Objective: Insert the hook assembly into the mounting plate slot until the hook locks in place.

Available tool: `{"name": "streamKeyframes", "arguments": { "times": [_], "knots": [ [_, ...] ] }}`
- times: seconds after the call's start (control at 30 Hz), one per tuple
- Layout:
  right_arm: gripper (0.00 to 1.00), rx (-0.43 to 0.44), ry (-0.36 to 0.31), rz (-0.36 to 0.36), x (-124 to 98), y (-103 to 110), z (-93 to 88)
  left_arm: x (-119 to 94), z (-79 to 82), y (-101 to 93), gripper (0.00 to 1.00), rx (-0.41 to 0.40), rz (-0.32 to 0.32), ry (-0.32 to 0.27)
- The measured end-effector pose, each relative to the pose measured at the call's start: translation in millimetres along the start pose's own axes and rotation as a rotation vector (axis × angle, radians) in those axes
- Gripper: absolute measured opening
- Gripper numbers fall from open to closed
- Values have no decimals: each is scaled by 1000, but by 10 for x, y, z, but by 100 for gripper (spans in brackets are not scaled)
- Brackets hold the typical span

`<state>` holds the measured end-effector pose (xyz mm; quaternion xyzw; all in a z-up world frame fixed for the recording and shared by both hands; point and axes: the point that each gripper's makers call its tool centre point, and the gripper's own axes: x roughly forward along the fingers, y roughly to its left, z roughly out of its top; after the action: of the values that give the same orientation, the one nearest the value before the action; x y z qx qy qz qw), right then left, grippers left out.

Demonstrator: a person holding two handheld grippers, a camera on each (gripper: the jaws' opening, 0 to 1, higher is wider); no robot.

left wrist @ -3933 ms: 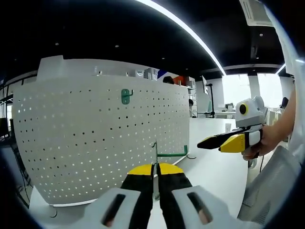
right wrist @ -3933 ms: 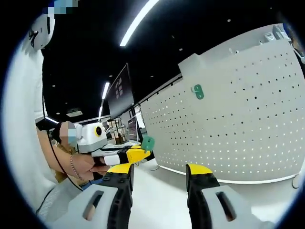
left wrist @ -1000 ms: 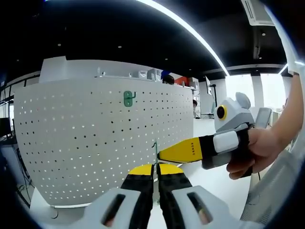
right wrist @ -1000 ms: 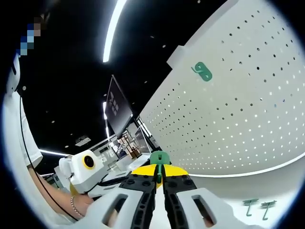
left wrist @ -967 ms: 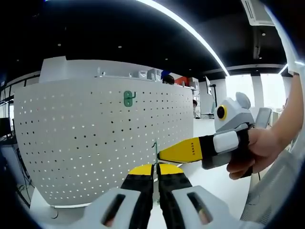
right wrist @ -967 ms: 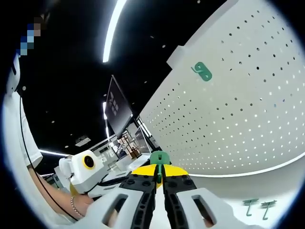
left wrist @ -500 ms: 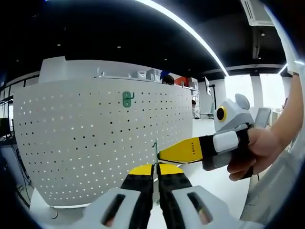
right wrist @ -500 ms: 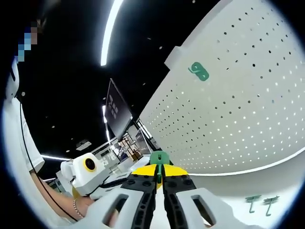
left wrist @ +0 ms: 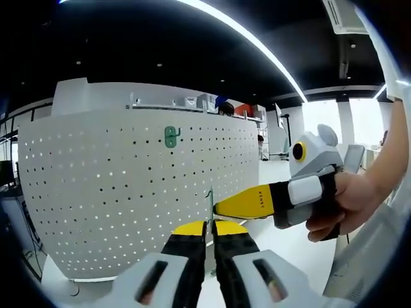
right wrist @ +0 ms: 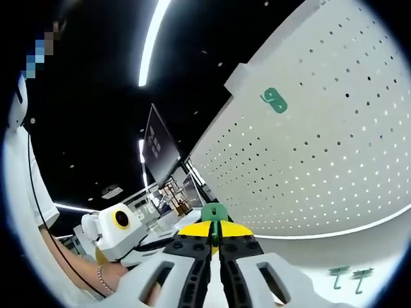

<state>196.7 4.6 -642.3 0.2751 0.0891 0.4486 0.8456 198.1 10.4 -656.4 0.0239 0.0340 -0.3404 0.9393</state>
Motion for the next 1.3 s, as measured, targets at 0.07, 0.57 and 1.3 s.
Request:
{"name": "streamKeyframes", "arguments": {
  "times": [0.07,0.57,1.3],
  "knots": [
    [0,4,3,5,2,8,-3,5,-16,-1,6,26,-8,7],
    [0,-2,15,28,7,57,-28,74,-227,-82,60,14,-66,97],
    [0,-470,93,-126,17,19,88,70,-278,-105,63,-7,-72,107]
  ]
}}
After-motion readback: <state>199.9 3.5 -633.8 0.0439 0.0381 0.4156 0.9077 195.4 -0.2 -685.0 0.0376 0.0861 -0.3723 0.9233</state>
